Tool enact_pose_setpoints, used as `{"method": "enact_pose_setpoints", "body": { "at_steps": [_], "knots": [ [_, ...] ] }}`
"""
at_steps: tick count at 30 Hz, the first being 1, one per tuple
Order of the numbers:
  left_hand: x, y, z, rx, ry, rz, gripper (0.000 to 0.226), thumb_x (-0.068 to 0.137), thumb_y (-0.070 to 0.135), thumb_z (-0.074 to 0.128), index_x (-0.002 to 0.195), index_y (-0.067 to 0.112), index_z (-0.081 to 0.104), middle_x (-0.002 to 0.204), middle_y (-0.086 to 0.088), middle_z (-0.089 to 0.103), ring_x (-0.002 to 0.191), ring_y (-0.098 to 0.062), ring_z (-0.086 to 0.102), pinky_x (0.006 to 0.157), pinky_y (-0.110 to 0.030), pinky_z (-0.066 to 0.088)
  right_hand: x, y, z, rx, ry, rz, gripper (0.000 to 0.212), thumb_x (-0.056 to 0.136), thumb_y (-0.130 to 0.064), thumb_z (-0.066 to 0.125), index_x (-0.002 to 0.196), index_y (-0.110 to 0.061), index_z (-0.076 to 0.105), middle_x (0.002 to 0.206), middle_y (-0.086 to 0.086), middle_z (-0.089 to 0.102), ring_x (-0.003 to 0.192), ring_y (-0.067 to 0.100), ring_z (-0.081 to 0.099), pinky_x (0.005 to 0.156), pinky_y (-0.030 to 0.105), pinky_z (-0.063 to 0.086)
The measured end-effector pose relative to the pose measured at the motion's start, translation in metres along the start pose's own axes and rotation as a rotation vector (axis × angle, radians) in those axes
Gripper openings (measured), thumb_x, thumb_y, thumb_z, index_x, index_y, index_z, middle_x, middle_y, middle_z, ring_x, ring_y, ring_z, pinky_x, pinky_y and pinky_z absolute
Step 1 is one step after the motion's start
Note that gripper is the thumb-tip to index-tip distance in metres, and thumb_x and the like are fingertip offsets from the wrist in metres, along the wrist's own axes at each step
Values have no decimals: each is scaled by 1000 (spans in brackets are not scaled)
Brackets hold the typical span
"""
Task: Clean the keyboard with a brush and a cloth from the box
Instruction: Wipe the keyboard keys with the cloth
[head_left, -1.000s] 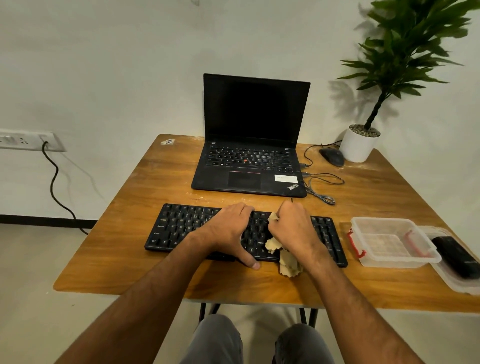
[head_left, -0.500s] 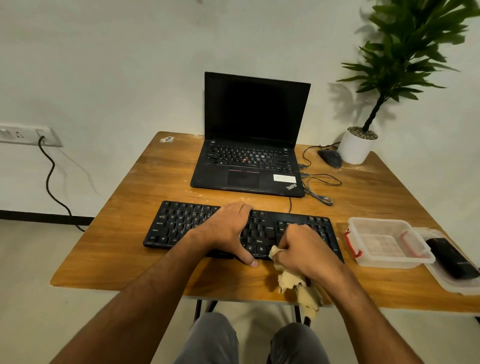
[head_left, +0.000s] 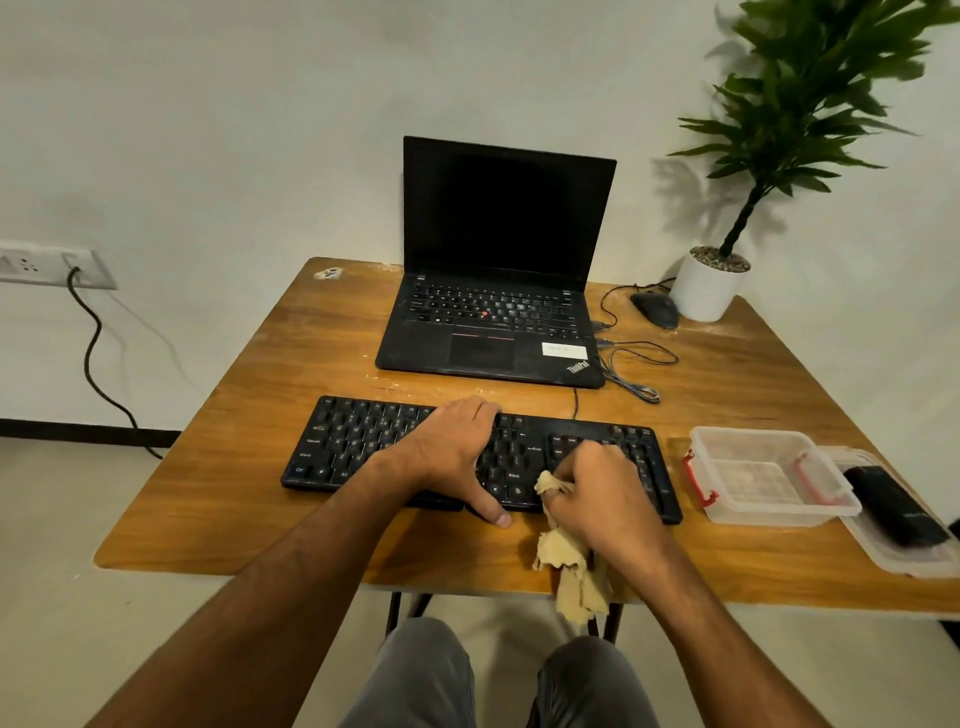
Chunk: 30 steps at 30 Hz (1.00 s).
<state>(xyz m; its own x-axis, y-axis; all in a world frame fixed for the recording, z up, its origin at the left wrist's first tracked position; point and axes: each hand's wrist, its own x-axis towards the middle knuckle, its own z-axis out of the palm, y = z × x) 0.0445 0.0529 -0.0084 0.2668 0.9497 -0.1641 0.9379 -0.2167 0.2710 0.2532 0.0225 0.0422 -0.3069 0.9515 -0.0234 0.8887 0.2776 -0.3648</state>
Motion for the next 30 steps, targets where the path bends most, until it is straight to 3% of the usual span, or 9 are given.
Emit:
{"method": "enact_pose_setpoints", "body": {
  "at_steps": [4,7,11,14,17,20,23,26,30],
  "knots": [
    [0,1,0,-9,11,2,142,50,81,86,158,14,25,154,-2,38,141,-22,37,124,-43,31,-5,3,-14,38,-45,-22,20,81,-22,79,101,-23,79,97,-9,76,83,2,64,65,10,40],
    [0,0,-1,-6,6,-4,143,50,82,86,159,13,24,155,-3,37,142,-22,36,124,-42,30,-2,-3,-14,103,161,-93,30,88,-19,75,117,-24,74,111,-7,72,91,1,59,76,7,41],
    [-1,0,1,-10,3,0,142,50,80,87,159,15,23,155,-2,36,143,-22,34,125,-42,28,-18,-18,16,-133,103,-199,39,95,-22,63,134,-16,62,127,6,58,117,19,54,98,27,48],
    [-1,1,0,-11,7,-5,143,50,80,87,159,15,23,154,-2,36,142,-22,35,125,-42,29,-32,-18,16,-153,18,-199,31,97,-19,58,127,-13,64,120,7,64,113,19,58,90,26,50],
    [0,2,-1,3,-5,-7,144,51,80,87,160,12,21,156,-4,35,143,-23,35,125,-42,29,-24,-12,5,-87,75,-205,28,93,-13,64,119,-19,73,115,2,70,103,14,67,88,24,56],
    [-2,3,-2,4,1,-2,142,51,81,86,159,13,24,153,-3,38,140,-22,37,124,-42,30,0,-10,6,-69,202,-226,36,87,-8,69,120,-22,74,110,0,70,103,17,64,91,31,55],
    [-3,4,-2,5,9,2,138,50,81,87,155,14,29,148,-1,40,136,-20,39,123,-41,31,-2,-17,19,-111,85,-278,31,83,-20,76,113,-25,75,99,0,65,101,17,54,83,28,48],
    [-3,5,-3,-3,0,-12,139,51,79,88,157,15,26,152,-1,39,140,-21,37,124,-42,30,-14,-14,17,-61,21,-256,36,86,-21,75,121,-28,72,110,4,58,107,20,53,91,28,47],
    [-3,5,-6,15,-27,-13,141,52,80,86,159,12,23,155,-4,36,143,-23,34,125,-41,27,-10,1,-6,50,-12,-268,43,85,-4,72,121,-29,73,120,-4,72,113,10,63,97,19,45]
  ]
}}
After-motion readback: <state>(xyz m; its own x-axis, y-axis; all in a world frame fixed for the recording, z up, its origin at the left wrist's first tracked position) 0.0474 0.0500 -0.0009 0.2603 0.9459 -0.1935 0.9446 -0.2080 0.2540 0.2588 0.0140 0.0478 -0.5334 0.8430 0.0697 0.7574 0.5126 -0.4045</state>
